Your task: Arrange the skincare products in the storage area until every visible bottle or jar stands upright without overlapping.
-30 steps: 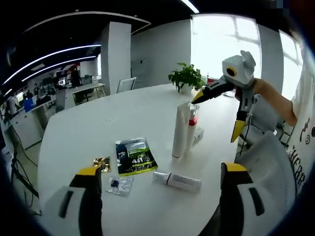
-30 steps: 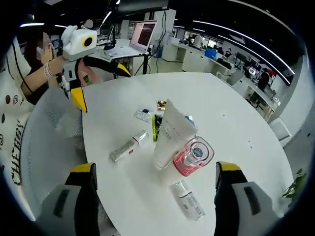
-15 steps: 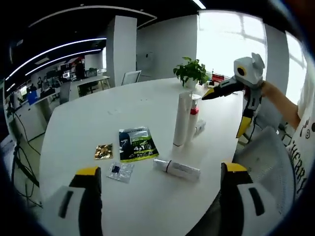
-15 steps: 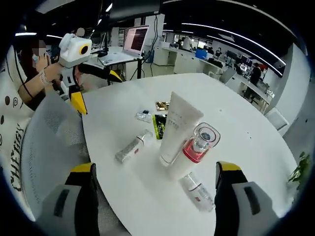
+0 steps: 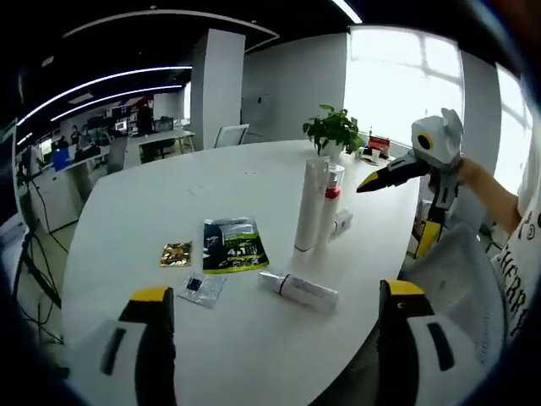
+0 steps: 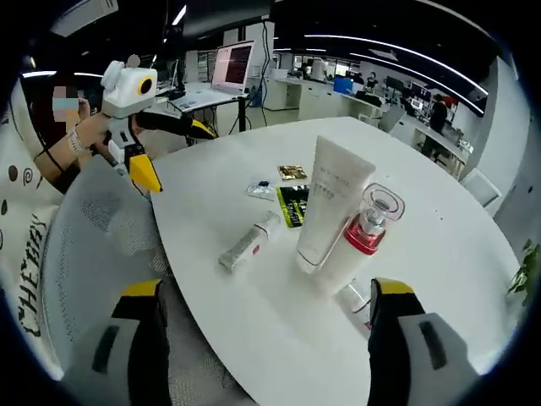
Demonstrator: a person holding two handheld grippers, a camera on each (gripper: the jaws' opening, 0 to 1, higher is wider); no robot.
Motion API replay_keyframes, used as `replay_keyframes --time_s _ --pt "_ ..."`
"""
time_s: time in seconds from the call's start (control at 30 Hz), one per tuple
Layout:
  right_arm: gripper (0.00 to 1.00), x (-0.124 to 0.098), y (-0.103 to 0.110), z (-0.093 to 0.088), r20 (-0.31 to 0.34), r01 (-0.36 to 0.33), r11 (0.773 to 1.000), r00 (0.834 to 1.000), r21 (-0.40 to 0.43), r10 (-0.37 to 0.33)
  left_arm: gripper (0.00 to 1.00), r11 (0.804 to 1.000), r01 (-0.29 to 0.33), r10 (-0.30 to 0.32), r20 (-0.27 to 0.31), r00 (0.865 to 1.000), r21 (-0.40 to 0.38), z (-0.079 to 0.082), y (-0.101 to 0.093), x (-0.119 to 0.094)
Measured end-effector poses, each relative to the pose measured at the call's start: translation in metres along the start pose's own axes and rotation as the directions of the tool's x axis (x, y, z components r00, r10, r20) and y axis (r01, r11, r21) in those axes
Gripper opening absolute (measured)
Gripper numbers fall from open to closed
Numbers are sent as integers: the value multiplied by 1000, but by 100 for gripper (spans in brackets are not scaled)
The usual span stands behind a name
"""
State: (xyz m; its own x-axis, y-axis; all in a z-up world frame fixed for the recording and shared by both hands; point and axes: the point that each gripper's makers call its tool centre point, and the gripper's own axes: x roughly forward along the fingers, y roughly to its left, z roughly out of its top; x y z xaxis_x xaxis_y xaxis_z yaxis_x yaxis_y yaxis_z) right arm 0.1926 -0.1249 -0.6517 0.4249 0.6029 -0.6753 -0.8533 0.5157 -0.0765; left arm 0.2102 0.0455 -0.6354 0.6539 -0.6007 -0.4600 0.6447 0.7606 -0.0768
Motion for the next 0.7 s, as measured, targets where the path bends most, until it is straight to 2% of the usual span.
replay_keyframes --time_s 0.13,0.23,0.37,0.47,0.63,0.7 --pt "99 8 14 -5 -18 -39 999 999 8 39 99 1000 -4 4 4 1000 -15 -5 0 3" --pt "99 13 19 -5 -13 -49 999 999 16 49 99 1000 7 -7 -17 1000 -18 -15 -3 6" --pt "98 22 28 -9 -38 -63 998 997 2 63 99 999 5 -7 -35 999 -35 -26 -5 9" --pt "94 27 30 -5 -14 -68 997 998 34 68 99 1000 11 -13 -47 999 -28 -23 -9 6" --pt "90 38 32 -3 -31 -67 997 997 26 68 99 998 1 -4 -45 999 -55 -25 -6 8" --pt "89 43 37 -1 -33 -87 996 996 29 88 99 999 4 -5 -22 1000 -50 -22 -3 5"
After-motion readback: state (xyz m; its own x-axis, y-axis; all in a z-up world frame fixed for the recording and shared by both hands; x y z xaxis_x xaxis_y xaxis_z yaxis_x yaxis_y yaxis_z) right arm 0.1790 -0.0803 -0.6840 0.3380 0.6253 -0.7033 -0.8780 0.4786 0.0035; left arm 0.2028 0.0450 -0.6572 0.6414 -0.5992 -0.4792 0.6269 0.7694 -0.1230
